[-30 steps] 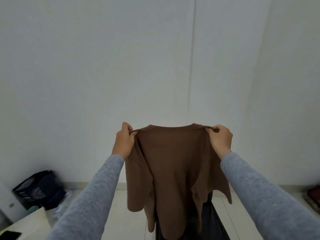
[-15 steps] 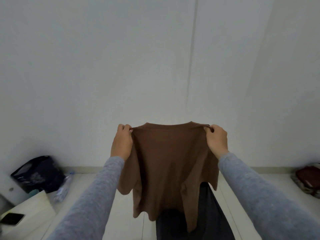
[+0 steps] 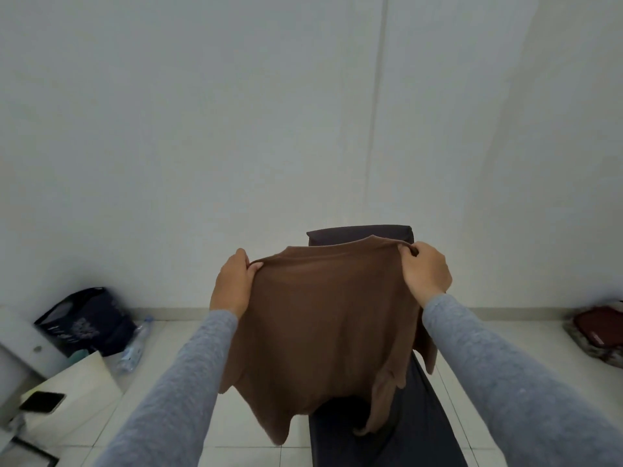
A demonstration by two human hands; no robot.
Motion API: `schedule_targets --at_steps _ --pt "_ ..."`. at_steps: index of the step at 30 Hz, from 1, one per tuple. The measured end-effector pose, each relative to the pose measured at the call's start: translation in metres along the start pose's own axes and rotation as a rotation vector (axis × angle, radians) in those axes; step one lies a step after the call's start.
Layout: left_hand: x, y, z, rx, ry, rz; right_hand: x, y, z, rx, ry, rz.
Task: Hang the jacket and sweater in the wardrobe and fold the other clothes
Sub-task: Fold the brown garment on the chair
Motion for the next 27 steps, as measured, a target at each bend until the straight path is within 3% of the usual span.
schedule_targets --at_steps 10,13,21,27 --pt "-0.051 -0.032 0.041 -0.117 0.399 -0.461 -0.024 -0.057 0.01 0.101 -0.083 0.003" --pt "-0.069 -0.031 0.064 -0.146 0.432 -0.515 -0.039 -0.08 0.02 0.151 -0.128 -0.053" --pt "-0.101 -0.031 0.151 -0.259 0.049 -0.274 -0.085 -0.142 0.069 0.368 -0.329 -0.257" --pt "-0.121 -0.013 0.234 -0.19 -0.088 0.007 -0.141 -0.182 0.109 0.349 -0.31 -0.315"
Point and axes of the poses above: each hand's wrist, its own z-axis away from the middle knuckle, its own y-axis out of the palm, x = y × z, the point moved 3 cm from there along -z, towards the middle knuckle, and after that the axes turned 3 degrees about y, right-handed, at the moved point
